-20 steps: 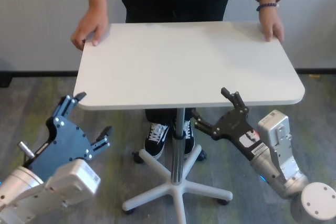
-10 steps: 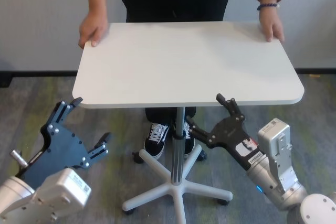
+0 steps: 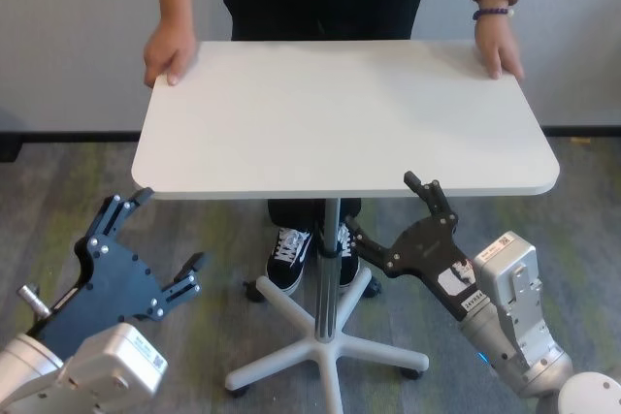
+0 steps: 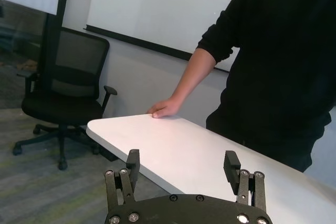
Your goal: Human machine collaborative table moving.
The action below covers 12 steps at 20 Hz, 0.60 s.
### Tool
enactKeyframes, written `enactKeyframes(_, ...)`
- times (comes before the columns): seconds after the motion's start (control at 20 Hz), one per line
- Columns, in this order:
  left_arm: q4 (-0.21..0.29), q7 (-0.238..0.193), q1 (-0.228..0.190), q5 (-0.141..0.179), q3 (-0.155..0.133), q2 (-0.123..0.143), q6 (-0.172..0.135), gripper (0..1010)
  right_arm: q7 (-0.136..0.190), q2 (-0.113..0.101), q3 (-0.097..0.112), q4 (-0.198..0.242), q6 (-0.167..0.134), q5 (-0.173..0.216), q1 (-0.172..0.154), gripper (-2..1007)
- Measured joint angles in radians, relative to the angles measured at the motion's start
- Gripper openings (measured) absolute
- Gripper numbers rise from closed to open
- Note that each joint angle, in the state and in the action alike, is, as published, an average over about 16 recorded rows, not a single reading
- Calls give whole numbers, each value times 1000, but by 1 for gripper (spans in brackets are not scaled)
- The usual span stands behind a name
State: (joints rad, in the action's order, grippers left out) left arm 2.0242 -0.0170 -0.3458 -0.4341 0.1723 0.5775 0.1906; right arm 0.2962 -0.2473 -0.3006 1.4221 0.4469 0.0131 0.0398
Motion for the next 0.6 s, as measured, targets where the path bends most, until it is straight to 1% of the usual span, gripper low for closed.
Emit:
enactKeyframes(0.25, -1, 0, 0, -2, 0, 0, 2, 1001, -7, -1, 1, 7, 1, -17, -5, 1005)
enactKeyframes(0.6, -3, 0, 2, 0, 1, -1, 2, 1001, 0, -1, 0, 2, 2, -10, -1, 1005)
